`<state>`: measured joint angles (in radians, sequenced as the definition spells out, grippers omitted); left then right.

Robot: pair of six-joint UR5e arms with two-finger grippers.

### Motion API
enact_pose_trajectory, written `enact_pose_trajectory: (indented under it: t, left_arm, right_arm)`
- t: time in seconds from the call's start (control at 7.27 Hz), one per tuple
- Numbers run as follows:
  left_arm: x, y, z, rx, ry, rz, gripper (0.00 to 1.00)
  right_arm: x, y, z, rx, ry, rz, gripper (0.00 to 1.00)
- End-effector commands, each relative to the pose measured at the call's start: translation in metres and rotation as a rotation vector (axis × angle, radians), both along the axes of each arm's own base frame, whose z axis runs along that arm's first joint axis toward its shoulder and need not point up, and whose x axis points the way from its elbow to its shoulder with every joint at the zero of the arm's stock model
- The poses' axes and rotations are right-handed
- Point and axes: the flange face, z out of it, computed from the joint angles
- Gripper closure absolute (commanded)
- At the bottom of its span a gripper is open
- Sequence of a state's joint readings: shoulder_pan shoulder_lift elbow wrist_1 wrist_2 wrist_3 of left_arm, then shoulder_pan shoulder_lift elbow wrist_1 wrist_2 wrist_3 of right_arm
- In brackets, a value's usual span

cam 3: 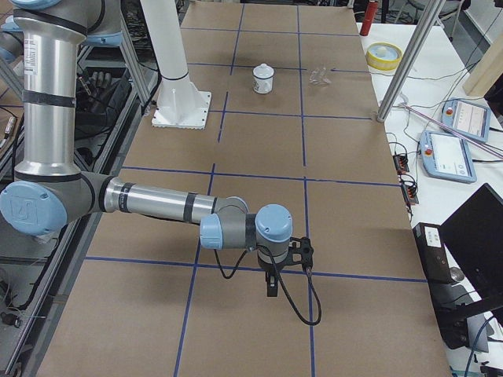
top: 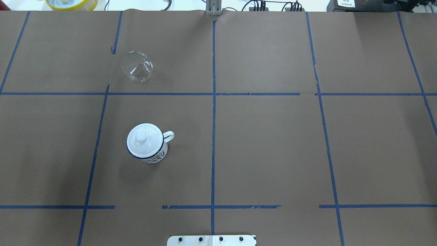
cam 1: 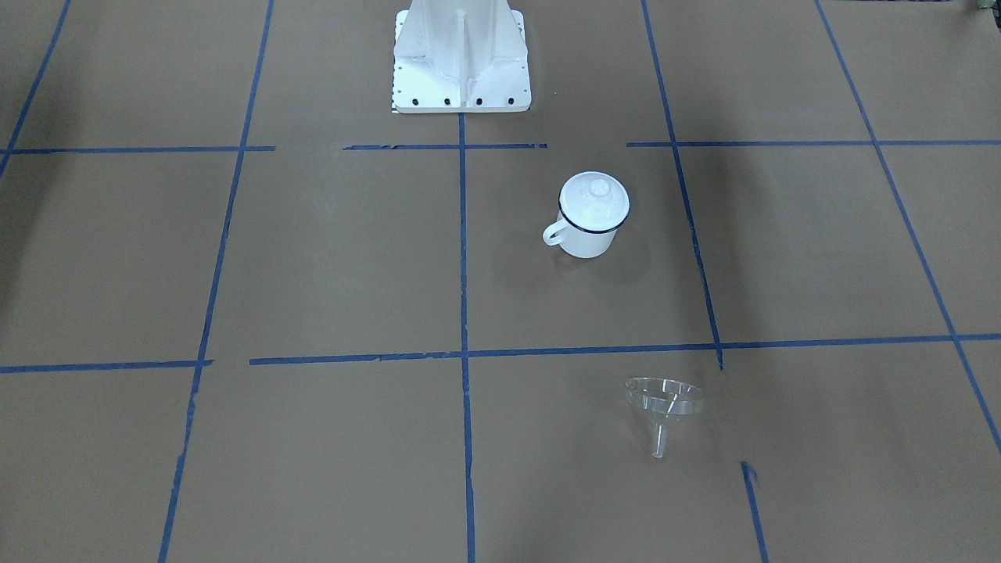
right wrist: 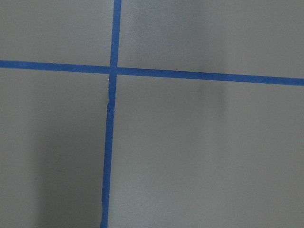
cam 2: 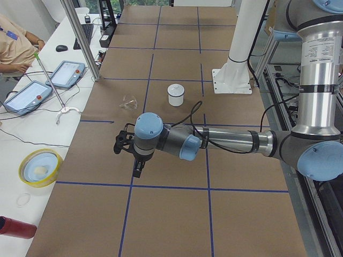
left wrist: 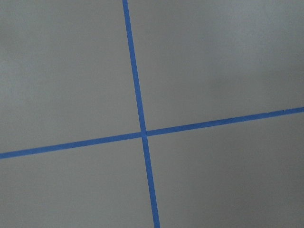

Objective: Place funnel on cup

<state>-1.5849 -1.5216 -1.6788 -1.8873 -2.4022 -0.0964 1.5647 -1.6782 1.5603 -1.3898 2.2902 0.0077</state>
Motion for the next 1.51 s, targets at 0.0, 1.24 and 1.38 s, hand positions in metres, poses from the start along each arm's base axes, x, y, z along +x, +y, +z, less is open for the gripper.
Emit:
enact_pose_trajectory:
  t: [0.0, 1.24, 1.38]
  left_arm:
    - [-0.001, -0.008, -0.010, 0.055, -0.017, -0.038, 0.00]
    - [0.323, -0.034, -0.290, -0.333, 0.105, -0.075, 0.00]
    - [0.357, -0.019, -0.316, -0.336, 0.118, -0.086, 0.00]
  right_arm:
    - [0.000, 0.000, 0.000, 0.000, 0.000, 0.000, 0.00]
    - [0.000, 0.000, -0.001, 0.001, 0.000, 0.000, 0.00]
    - [0.000, 0.000, 0.000, 0.000, 0.000, 0.000, 0.00]
